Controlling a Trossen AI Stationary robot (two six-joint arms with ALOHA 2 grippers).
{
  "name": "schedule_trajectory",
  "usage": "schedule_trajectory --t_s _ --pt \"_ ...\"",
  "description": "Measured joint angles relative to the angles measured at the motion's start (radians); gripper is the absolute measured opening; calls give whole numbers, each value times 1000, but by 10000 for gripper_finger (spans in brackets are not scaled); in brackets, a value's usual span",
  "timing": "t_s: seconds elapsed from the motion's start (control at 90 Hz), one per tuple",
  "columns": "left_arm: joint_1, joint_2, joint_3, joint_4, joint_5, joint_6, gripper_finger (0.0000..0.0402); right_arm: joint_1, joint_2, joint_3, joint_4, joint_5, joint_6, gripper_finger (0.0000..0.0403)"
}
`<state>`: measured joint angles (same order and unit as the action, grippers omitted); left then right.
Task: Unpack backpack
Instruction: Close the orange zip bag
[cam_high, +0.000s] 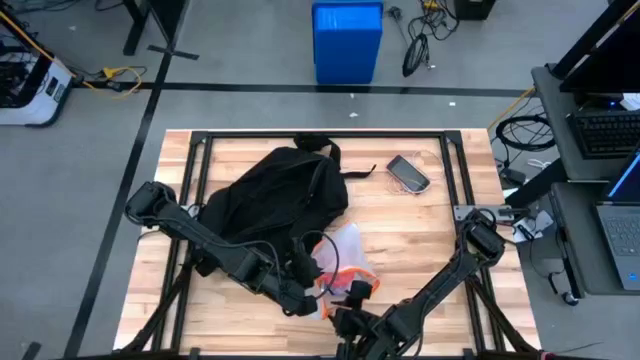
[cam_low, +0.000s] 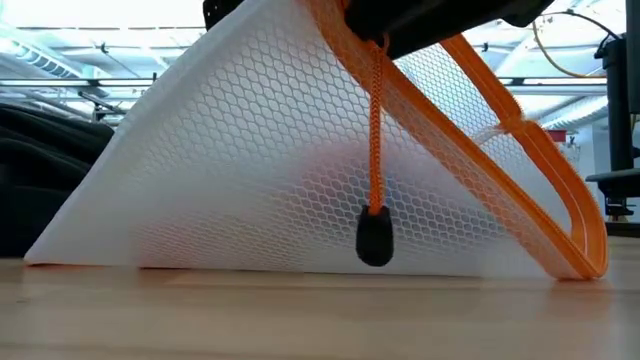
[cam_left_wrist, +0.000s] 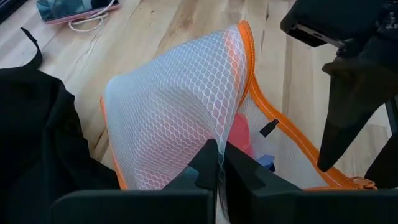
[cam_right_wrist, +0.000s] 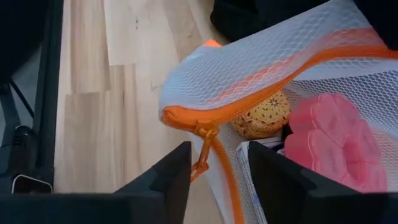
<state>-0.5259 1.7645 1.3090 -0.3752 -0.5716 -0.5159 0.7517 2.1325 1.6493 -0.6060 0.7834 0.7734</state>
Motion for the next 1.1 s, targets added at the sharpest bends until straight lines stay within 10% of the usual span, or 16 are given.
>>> schedule_trajectory --t_s 0.256,0.6,1.1 --pt "0 0 0 0 0 0 0 0 0 0 0 -2 -11 12" --pt "-14 0 0 11 12 30 9 1 0 0 -3 -3 -8 1" --pt "-101 0 0 128 44 112 266 0 0 0 -29 -2 -44 0"
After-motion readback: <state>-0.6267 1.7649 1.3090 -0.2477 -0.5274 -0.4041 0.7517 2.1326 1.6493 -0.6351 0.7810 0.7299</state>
